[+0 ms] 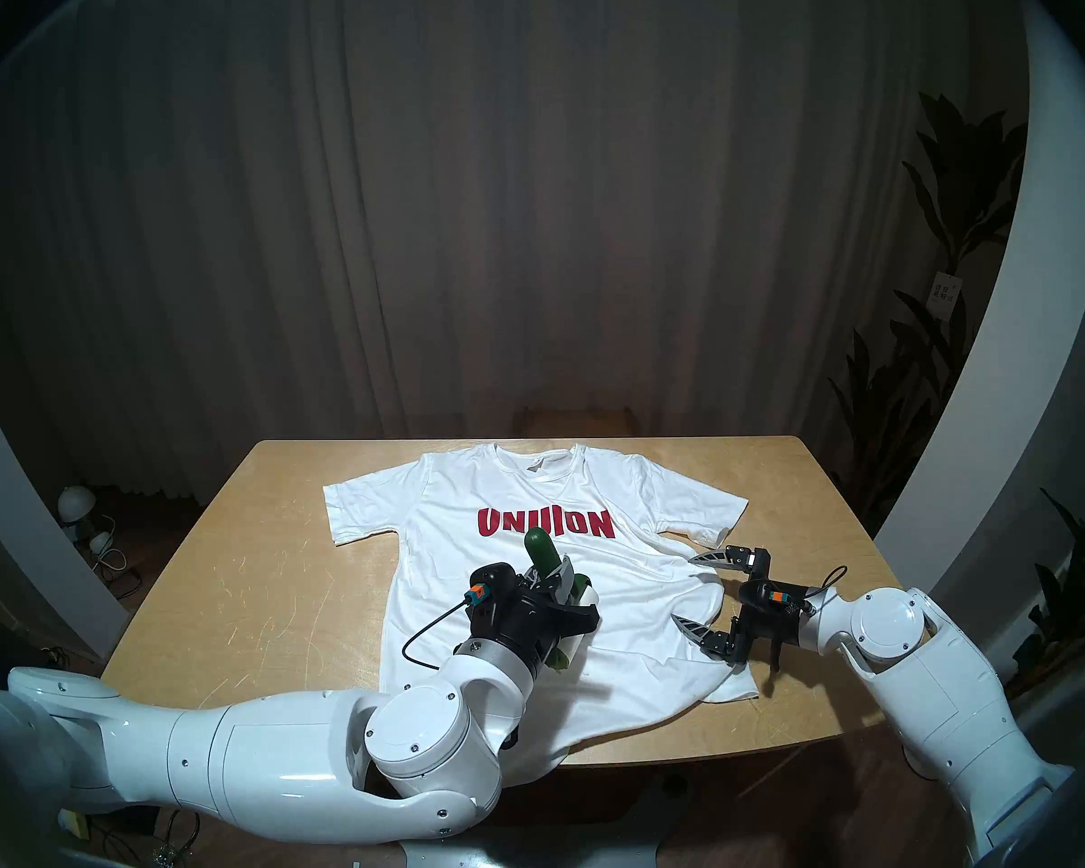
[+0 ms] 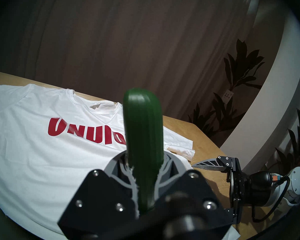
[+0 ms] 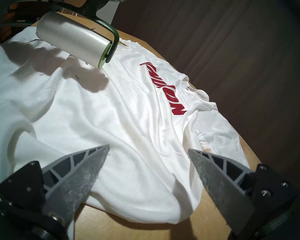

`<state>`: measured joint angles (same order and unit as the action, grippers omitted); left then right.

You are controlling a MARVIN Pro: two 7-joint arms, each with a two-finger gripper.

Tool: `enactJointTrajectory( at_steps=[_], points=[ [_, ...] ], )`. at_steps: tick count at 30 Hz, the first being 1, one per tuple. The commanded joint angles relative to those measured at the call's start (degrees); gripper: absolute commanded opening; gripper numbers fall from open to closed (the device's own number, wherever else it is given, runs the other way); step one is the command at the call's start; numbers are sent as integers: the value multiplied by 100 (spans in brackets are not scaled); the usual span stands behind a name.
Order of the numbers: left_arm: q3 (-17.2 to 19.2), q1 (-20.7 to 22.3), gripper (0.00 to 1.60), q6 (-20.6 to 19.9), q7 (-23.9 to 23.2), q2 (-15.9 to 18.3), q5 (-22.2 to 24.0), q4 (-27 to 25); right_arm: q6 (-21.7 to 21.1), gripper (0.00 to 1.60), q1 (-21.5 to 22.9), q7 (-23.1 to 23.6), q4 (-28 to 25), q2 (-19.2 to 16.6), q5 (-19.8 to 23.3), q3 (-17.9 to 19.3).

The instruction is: Use the fur roller to clean a top

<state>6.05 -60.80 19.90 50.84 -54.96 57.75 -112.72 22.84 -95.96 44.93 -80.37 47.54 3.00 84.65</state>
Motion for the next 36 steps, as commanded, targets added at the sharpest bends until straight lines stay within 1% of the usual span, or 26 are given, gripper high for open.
enactJointTrajectory(
  at_steps=[1,2,5,7,8,9,12,13,17,19,23,25,30,32,34,36],
  points=[
    [-5,13,0,171,-140,-270,-106,99,-39,160,-172,-8,-12,-101,-77,16],
    [-12,0,0,182,-114,-295,-135,120,-42,160,-179,-13,-18,-107,-77,16],
    [15,-47,0,404,-146,-365,-211,225,-40,160,-202,-35,-25,-116,-89,17],
    [28,-72,0,578,-238,-395,-254,274,-24,160,-208,-39,-8,-120,-103,5],
    [58,-101,0,744,-284,-445,-238,333,-22,160,-199,-31,8,-128,-117,-16],
    [58,-101,0,744,-284,-445,-238,333,-22,160,-199,-31,8,-128,-117,-16],
    [120,-152,0,983,-348,-486,-98,358,-15,160,-178,-27,31,-141,-149,-49],
    [152,-166,0,1011,-336,-478,18,308,-10,160,-171,-28,43,-143,-153,-58],
    [244,-196,0,1307,-440,-426,167,139,-8,160,-129,-10,96,-165,-164,-90],
    [273,-222,0,1362,-459,-456,396,146,-2,160,-102,3,131,-187,-178,-107],
    [286,-289,0,1626,-549,-565,642,319,31,160,-69,12,193,-224,-193,-130],
    [280,-303,0,1679,-556,-640,809,418,25,160,-67,13,206,-239,-187,-131],
    [190,-275,0,1796,-444,-829,814,716,38,160,-60,38,231,-282,-163,-141],
    [192,-267,0,1816,-424,-856,988,740,47,160,-47,50,251,-295,-158,-151],
    [164,-243,0,1868,-415,-867,1016,772,59,160,-29,65,271,-301,-152,-167],
    [165,-237,0,1914,-392,-872,1139,767,73,160,-4,83,296,-304,-148,-190]
  ],
)
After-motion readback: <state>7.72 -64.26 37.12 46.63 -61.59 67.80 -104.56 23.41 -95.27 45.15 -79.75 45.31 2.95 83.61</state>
